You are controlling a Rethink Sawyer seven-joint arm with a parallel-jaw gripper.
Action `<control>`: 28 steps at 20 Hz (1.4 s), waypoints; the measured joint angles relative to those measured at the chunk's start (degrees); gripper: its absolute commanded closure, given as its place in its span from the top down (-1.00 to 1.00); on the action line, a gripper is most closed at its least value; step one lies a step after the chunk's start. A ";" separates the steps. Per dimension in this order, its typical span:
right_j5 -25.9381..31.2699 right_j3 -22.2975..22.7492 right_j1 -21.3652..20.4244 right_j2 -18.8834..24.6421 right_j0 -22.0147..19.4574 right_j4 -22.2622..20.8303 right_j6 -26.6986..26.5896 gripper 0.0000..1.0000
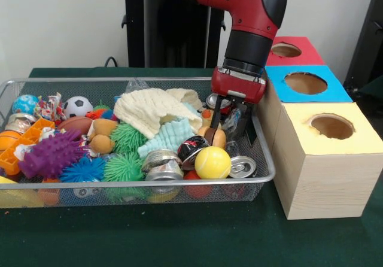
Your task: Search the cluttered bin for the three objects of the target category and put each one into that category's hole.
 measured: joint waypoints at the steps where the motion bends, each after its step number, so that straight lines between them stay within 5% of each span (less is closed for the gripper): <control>1: -0.49 -0.01 0.23 0.16 -0.14 0.00 0.00 1.00; 28: 0.22 0.65 1.22 0.46 -2.55 -3.80 4.71 1.00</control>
